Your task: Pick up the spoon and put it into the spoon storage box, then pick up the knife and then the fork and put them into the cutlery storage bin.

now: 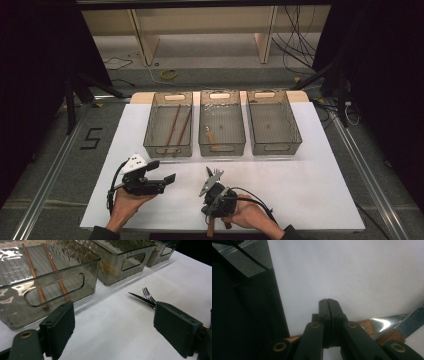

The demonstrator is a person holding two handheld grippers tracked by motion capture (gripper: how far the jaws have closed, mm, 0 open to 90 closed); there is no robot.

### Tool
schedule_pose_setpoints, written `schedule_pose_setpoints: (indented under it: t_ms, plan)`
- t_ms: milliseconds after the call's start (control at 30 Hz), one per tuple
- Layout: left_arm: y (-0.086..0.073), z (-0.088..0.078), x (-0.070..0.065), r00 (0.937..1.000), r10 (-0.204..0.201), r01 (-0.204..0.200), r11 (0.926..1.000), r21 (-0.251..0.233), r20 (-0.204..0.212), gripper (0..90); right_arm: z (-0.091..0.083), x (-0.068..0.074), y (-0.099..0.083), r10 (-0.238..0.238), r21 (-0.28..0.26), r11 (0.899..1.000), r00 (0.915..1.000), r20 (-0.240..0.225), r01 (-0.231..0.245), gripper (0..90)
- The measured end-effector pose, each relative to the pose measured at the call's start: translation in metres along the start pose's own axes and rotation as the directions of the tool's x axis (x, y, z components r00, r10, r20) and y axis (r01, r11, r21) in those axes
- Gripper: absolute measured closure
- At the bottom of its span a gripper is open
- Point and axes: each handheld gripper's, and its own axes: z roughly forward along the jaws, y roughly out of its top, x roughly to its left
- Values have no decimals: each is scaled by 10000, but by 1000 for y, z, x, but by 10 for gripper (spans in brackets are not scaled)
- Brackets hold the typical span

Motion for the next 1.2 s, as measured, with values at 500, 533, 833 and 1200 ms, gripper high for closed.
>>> schedule_pose_setpoints:
  t_ms: [500,533,833,1200]
  plan:
    - [0,-1,0,10000,15,-15,10000,5,-13,169,-15,-4,-17,148,447,9989,9996,261,-160,900]
    - [0,-1,0,10000,13,-13,10000,10,-11,169,-16,-5,-19,188,466,9987,9995,259,-200,900]
    - [0,-1,0,10000,-30,30,10000,1,-27,169,-28,-18,-31,500,656,9964,9975,500,-532,900]
    - [-1,-2,1,10000,31,-31,10000,11,-52,169,-37,-31,-39,593,878,9939,9952,777,-661,900]
